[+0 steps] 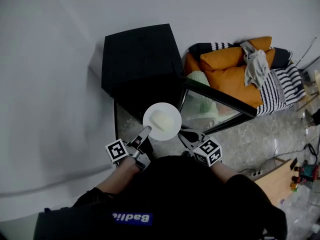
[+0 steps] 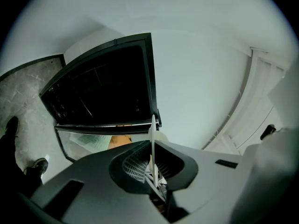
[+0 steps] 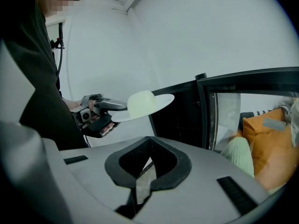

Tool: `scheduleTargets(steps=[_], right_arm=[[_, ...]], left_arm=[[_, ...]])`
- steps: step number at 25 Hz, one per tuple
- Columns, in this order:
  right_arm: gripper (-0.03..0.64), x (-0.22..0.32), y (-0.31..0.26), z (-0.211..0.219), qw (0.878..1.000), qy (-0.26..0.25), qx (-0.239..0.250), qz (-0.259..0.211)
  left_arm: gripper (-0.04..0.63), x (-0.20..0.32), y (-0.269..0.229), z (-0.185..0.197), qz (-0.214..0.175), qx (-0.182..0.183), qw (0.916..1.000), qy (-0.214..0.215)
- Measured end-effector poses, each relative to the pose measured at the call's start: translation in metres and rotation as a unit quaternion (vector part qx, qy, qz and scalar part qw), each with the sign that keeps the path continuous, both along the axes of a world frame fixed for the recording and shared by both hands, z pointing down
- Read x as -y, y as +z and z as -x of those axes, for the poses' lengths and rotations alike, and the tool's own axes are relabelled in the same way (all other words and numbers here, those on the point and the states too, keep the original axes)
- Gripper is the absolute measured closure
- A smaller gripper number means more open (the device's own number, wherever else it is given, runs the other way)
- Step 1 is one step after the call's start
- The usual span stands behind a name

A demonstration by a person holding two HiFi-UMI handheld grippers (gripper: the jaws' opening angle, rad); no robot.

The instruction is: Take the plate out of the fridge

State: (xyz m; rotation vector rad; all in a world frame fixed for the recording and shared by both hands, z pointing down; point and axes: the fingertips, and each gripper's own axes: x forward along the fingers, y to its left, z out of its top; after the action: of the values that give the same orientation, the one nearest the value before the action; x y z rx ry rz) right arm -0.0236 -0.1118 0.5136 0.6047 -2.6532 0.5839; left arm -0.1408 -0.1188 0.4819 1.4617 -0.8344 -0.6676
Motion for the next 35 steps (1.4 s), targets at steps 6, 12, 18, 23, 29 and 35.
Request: scheduleTargets(steps=[6,12,18,23,29,35], right_arm=[[0.609,-0.002,0.004,-0.004,1.0,-0.001,-0.004,-0.005],[0.609,-0.006,0.004,-0.005,1.0,-0.005,-0.003,-0.003],[0.609,-0.007,0.005,-0.005,1.0,-0.006,-0.003,-0.001],[0.609,-0.005,0.006,-0.007,1.0,-0.008,-0.004,0.001],[0.609,-0.004,0.005,-0.006,1.0,-0.01,-0.003,0.002],[0.609,-0.003,0.006,-0.006,1.0,-0.011,-0.005,0.0]], left_arm=[[0.568,-0.005,-0.004,0.0,-0.003,-0.001,1.0,-0.004],[0.568,-0.009,-0.004,-0.004,-0.005,0.001,1.0,-0.002],[0.568,-0.011,-0.004,-0.004,-0.003,0.003,1.0,-0.005],[0.568,-0.009,-0.005,-0.006,-0.003,0.001,1.0,-0.004],[0.568,-0.007,-0.003,-0.006,-0.004,0.002,1.0,-0.004],[0.568,-0.006,-0.004,-0.008,-0.004,0.001,1.0,-0.002]])
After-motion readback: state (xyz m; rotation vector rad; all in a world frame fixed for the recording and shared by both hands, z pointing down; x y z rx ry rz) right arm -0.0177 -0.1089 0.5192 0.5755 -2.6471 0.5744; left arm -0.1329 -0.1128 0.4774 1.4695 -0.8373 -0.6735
